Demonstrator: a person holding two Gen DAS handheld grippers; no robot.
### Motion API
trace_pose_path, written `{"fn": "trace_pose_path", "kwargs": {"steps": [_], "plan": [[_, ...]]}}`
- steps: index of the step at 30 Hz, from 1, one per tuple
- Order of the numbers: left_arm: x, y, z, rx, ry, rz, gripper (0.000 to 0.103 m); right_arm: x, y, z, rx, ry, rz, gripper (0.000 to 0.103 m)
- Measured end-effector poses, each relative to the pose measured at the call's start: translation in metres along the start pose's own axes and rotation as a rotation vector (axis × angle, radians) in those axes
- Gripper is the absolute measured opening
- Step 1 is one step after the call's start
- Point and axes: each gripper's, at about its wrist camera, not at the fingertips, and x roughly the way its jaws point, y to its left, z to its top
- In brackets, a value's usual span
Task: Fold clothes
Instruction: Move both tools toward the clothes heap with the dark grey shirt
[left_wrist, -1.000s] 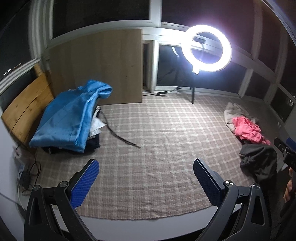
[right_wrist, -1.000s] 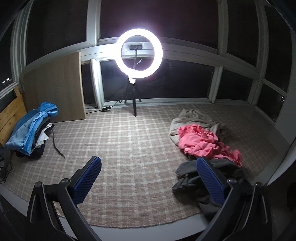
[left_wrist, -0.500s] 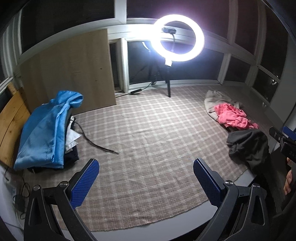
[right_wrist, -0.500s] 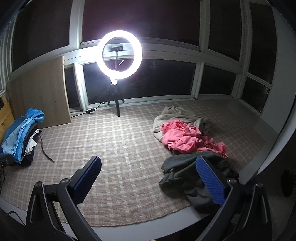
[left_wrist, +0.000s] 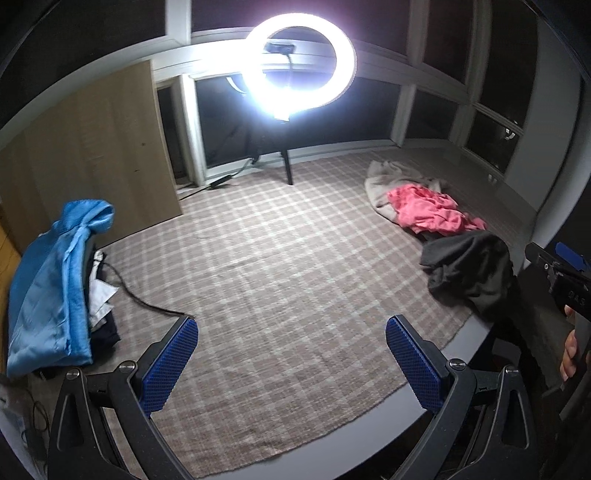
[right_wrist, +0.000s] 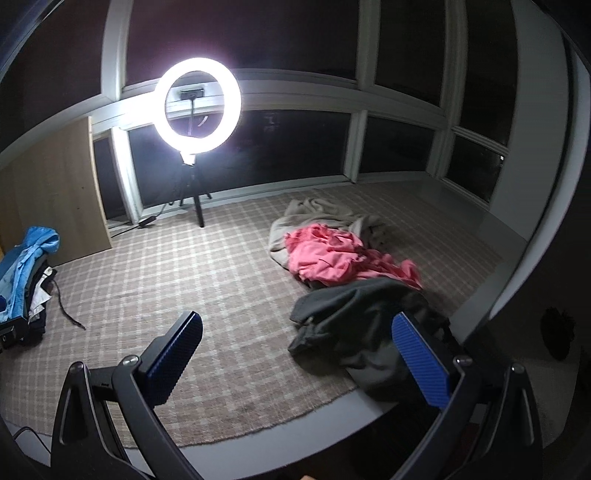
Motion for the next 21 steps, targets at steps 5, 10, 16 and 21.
{"fn": "trace_pose_path", "kwargs": {"steps": [5, 10, 16, 21], "plan": [[0.006, -0.01, 0.003, 0.05, 0.01, -0.048, 0.102, -0.006, -0.008, -0.009, 0.032, 0.01, -0.049, 0.103], [0.013, -0.024, 0.007, 0.089, 0.019, -0.083, 0.102, -0.011, -0.015, -0.015, 0.049, 0.017, -0.092, 0.103], [0.016, -0.041, 0.012, 0.115, 0.023, -0.1, 0.102, -0.01, -0.027, -0.015, 0.07, 0.016, -0.129, 0.103], [0.021, -0.05, 0.019, 0.107, 0.022, -0.084, 0.102, 0.001, -0.038, -0.011, 0.064, 0.014, -0.113, 0.103]]}}
